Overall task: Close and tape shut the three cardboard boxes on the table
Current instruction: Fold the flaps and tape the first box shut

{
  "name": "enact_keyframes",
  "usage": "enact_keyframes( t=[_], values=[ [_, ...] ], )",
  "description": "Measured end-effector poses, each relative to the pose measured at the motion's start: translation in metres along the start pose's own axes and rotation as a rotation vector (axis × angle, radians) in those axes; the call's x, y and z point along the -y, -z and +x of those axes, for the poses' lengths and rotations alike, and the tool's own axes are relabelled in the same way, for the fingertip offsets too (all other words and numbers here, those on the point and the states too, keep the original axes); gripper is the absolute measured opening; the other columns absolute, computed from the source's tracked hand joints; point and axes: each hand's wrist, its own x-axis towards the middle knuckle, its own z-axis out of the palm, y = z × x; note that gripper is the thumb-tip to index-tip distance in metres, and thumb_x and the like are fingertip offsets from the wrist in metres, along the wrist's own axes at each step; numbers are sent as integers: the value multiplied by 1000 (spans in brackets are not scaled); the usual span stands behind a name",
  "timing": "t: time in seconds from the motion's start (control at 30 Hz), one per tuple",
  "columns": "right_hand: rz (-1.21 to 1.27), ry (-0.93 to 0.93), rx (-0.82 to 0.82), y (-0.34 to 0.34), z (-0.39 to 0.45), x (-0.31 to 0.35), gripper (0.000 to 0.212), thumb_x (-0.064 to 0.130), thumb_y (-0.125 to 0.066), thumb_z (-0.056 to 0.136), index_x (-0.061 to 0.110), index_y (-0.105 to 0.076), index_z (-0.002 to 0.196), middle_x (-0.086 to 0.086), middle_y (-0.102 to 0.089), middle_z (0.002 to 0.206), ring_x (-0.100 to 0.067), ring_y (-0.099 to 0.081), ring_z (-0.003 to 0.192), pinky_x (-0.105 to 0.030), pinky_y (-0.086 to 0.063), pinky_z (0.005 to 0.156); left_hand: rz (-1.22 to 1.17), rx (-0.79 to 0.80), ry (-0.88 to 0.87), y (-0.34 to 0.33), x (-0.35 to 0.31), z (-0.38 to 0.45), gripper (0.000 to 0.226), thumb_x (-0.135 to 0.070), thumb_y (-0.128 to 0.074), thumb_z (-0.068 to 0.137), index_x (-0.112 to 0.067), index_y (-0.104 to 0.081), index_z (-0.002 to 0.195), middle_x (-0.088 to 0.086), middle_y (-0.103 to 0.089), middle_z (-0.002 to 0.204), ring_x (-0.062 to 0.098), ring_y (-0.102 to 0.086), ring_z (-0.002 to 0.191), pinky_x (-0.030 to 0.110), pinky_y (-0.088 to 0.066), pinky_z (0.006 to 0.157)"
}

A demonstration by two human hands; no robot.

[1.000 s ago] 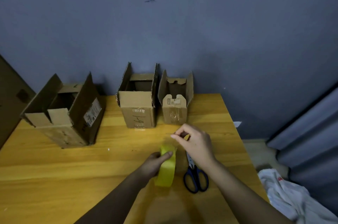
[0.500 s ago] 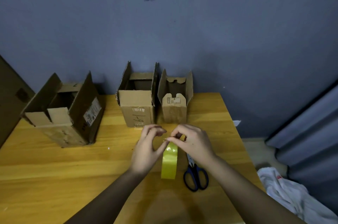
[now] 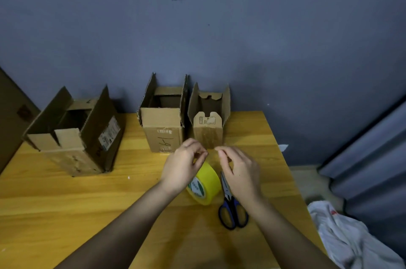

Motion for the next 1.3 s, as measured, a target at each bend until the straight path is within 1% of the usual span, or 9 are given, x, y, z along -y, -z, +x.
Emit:
enact_keyframes(
  t=[0.17, 0.2, 0.33, 0.4, 0.57, 0.83, 1.07, 1.2, 1.3],
  values=[
    [566, -1041, -154, -7, -34, -14, 35, 42, -39, 100, 26, -44, 131, 4, -69, 95, -17, -66, 70, -36, -53, 61, 11, 0, 101, 1, -2, -2, 10, -25, -56, 94, -18, -57, 87, -4, -58, 98, 17, -60, 87, 39, -52, 70],
    [403, -1072, -63, -9, -40, -29, 27, 34, -43, 100, 24, -47, 125, 1, -69, 96, -19, -65, 70, -37, -52, 61, 6, -2, 111, 4, 0, -4, 10, -25, -56, 94, -19, -56, 85, -5, -57, 98, 17, -60, 86, 40, -52, 70],
    [-287, -721, 897, -22, -79, -62, 26, 36, -48, 98, 18, -54, 116, -1, -63, 111, -19, -62, 94, -30, -51, 72, -41, -42, 172, 16, 1, -12, 9, -24, -54, 94, -25, -51, 85, -6, -57, 98, 16, -65, 84, 42, -54, 68],
    [-448, -634, 1043, -30, -94, -55, 42, 47, -49, 95, 17, -47, 125, 0, -56, 124, -18, -55, 112, -28, -47, 83, -43, -41, 179, 24, 2, -15, 9, -26, -53, 95, -27, -50, 86, -6, -56, 99, 17, -66, 85, 42, -54, 68],
    [-573, -606, 1030, -47, -102, -30, 53, 54, -51, 91, 20, -38, 130, 3, -57, 119, -14, -57, 108, -25, -48, 79, -47, -35, 217, 49, 32, -28, 10, -28, -53, 94, -30, -49, 85, -9, -57, 100, 15, -67, 86, 42, -54, 70],
    [-352, -1032, 869, -95, -101, 17, 47, 48, -62, 86, 11, -48, 112, -6, -58, 105, -25, -60, 99, -32, -51, 79, -42, 60, 151, 121, 113, -64, 11, -28, -53, 94, -30, -49, 84, -8, -56, 101, 19, -67, 82, 42, -53, 69],
    [-29, -1332, 546, -150, -111, 108, 49, 31, -65, 89, 1, -49, 124, -16, -60, 100, -34, -59, 92, -40, -48, 79, 4, 184, 61, 199, 179, -89, 9, -31, -51, 96, -24, -56, 92, -9, -56, 102, 14, -63, 86, 37, -51, 73],
    [169, -1314, 430, -158, -109, 164, 41, 19, -59, 95, 3, -45, 130, -17, -60, 97, -35, -59, 82, -39, -47, 68, -22, 244, 38, 235, 214, -99, 8, -31, -53, 94, -25, -58, 94, -9, -59, 104, 11, -61, 90, 36, -51, 77],
    [266, -1157, 528, -153, -98, 204, 35, 23, -67, 90, 12, -50, 118, -6, -63, 86, -25, -61, 73, -35, -45, 64, -5, 295, 33, 252, 233, -105, 11, -33, -53, 94, -25, -60, 98, -10, -59, 107, 9, -60, 95, 37, -51, 81]
  ],
)
